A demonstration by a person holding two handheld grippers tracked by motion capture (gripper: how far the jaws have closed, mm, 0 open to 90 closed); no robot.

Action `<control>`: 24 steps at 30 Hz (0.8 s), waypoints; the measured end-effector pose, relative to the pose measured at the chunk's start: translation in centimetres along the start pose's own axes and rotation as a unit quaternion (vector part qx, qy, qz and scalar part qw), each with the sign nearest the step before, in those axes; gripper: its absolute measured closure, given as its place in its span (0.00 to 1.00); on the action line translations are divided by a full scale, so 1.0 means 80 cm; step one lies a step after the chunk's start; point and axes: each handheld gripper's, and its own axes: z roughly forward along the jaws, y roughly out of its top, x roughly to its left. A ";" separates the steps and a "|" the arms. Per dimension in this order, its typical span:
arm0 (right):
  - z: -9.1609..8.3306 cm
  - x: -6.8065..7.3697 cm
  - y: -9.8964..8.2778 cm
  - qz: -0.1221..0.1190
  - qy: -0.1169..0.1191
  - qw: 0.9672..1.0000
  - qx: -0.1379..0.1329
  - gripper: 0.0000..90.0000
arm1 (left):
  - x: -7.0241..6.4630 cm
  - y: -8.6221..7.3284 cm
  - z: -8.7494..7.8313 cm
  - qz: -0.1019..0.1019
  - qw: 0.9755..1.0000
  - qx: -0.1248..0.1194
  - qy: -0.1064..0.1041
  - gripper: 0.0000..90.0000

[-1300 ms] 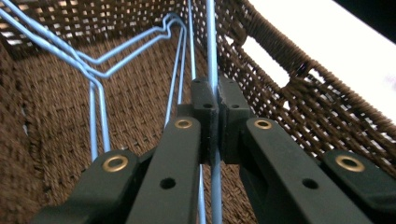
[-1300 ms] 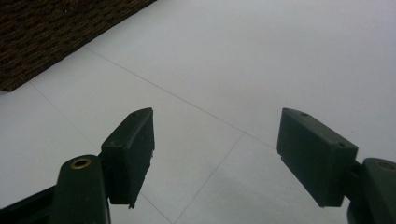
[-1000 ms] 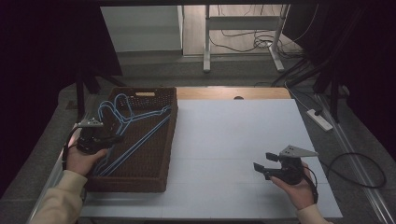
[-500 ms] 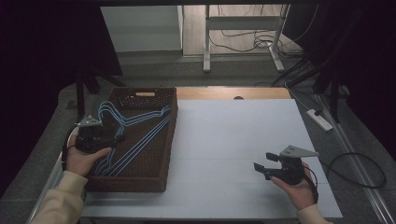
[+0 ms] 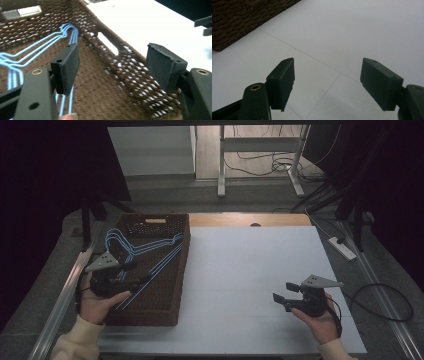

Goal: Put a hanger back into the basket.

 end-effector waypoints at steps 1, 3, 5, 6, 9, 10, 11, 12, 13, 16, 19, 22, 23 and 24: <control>0.000 0.000 0.000 0.001 0.000 1.000 0.000 0.31 | -0.005 -0.001 -0.001 0.000 1.000 -0.003 -0.006 0.31; -0.001 -0.001 0.001 0.001 0.000 1.000 0.001 0.31 | -0.014 -0.005 -0.002 0.002 1.000 -0.010 -0.014 0.31; -0.002 -0.002 0.002 0.000 0.000 1.000 -0.001 0.31 | -0.022 -0.009 -0.001 0.006 1.000 -0.011 -0.020 0.31; -0.003 -0.002 0.002 0.000 0.000 1.000 -0.001 0.31 | -0.026 -0.011 0.000 0.007 1.000 -0.011 -0.024 0.31; -0.007 -0.004 0.005 -0.001 0.000 1.000 -0.005 0.31 | -0.035 -0.021 0.004 0.003 0.999 -0.018 -0.035 0.31; -0.009 -0.005 0.006 -0.001 -0.001 1.000 -0.007 0.31 | -0.038 -0.025 0.006 0.001 0.999 -0.019 -0.042 0.31; -0.011 -0.006 0.007 -0.001 -0.002 1.000 -0.009 0.31 | -0.040 -0.027 0.007 0.001 0.999 -0.020 -0.045 0.31; -0.011 -0.006 0.008 -0.001 -0.003 1.000 -0.011 0.31 | -0.042 -0.030 0.009 0.002 0.999 -0.019 -0.044 0.31; -0.012 -0.007 0.008 -0.002 -0.003 1.000 -0.011 0.31 | -0.044 -0.031 0.011 0.006 0.999 -0.020 -0.041 0.30; -0.015 -0.009 0.009 -0.001 -0.005 1.000 -0.012 0.31 | -0.045 -0.035 0.015 0.014 0.999 -0.016 -0.031 0.30; -0.016 -0.011 0.009 -0.002 -0.006 1.000 -0.012 0.31 | -0.044 -0.039 0.017 0.014 0.999 -0.014 -0.029 0.30; -0.016 -0.010 0.009 -0.004 -0.005 1.000 -0.011 0.31 | -0.043 -0.042 0.018 0.011 0.999 -0.014 -0.031 0.30; -0.016 -0.010 0.009 -0.006 -0.004 1.000 -0.010 0.31 | -0.043 -0.043 0.019 0.012 0.999 -0.013 -0.030 0.30; -0.016 -0.010 0.010 -0.007 -0.003 1.000 -0.010 0.31 | -0.043 -0.044 0.019 0.013 0.999 -0.012 -0.031 0.30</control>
